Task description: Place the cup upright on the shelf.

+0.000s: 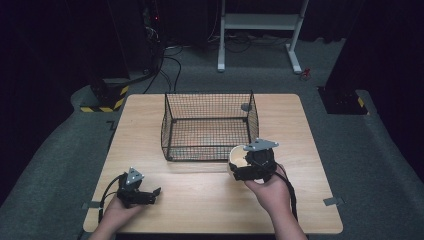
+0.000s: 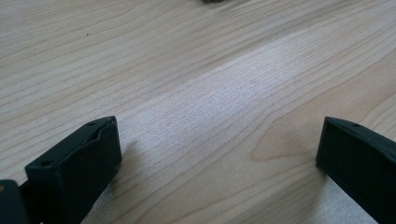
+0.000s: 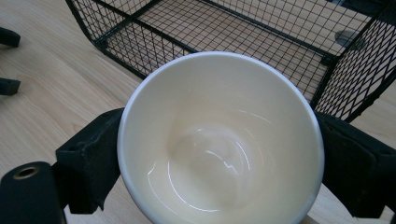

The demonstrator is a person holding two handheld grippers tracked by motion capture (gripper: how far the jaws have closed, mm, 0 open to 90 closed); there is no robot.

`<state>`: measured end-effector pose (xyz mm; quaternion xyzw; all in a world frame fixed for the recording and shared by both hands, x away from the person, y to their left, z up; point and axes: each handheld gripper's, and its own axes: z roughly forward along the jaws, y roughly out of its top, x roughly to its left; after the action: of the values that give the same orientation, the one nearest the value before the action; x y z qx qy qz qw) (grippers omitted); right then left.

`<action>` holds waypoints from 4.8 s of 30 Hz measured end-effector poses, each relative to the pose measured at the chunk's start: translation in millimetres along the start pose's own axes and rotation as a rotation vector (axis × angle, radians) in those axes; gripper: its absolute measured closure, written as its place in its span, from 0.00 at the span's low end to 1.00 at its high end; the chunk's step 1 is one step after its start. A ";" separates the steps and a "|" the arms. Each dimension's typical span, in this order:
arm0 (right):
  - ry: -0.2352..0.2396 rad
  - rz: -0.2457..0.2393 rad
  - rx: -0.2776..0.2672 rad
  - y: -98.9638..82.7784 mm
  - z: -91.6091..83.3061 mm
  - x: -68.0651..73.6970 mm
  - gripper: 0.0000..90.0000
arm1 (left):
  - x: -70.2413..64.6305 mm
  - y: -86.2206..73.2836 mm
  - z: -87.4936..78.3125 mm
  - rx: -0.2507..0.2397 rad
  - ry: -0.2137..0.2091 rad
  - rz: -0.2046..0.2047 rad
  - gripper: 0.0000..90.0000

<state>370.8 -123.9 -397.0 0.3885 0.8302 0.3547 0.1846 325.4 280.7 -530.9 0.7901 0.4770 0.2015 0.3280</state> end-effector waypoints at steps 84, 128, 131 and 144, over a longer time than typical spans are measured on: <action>-0.077 -0.014 -0.012 136.0 72.6 -18.1 0.11 | -0.1 -0.1 -0.1 0.001 -0.003 0.004 0.01; -0.091 0.043 0.204 130.5 177.9 -24.0 0.11 | 0.4 0.3 -0.3 0.004 -0.008 0.016 0.01; -0.090 0.054 0.214 129.6 179.4 -23.6 0.11 | 0.4 0.3 -0.4 0.006 -0.009 0.018 0.01; -0.087 0.041 0.239 128.8 182.8 -23.7 0.11 | 0.1 0.3 -0.3 0.005 -0.014 0.016 0.01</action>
<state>558.4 -3.3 -426.3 0.4395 0.8496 0.2399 0.1654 325.5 280.7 -530.5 0.7961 0.4687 0.1975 0.3279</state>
